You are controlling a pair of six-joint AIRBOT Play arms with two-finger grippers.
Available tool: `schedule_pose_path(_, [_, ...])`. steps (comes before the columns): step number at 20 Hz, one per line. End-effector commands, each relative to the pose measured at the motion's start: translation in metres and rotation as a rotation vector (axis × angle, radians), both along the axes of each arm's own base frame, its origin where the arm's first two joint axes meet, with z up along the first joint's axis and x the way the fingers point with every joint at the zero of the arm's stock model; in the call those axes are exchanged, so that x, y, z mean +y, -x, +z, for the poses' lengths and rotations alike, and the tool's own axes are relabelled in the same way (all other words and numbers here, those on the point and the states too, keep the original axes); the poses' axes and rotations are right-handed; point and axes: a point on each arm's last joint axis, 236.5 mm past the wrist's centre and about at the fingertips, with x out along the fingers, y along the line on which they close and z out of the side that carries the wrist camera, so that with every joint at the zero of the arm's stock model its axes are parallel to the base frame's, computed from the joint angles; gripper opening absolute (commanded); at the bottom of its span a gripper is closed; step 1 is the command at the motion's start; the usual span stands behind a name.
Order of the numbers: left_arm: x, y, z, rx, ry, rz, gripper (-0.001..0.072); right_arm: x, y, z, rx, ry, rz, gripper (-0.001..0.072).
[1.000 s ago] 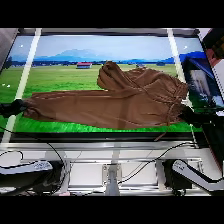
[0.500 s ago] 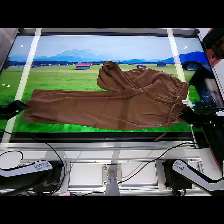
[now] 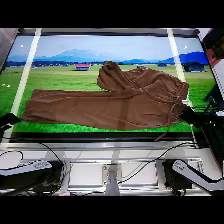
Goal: Fold the clothes and pants, and hang the long-sleeved shirts on hangers.
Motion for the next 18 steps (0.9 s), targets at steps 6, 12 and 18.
schedule_pose_path(6, [-0.015,-0.035,-0.022,-0.072,0.156,0.154,0.0579,0.000,0.000,0.000,0.003,-0.007,-0.013,0.0040])
schedule_pose_path(12, [-0.027,-0.050,-0.037,-0.061,0.149,0.114,0.0154,0.004,-0.004,0.003,-0.014,-0.030,-0.031,0.0040])
schedule_pose_path(18, [-0.025,-0.130,0.030,-0.350,0.254,0.223,0.0012,0.000,-0.039,0.040,-0.126,-0.076,-0.085,0.0040])
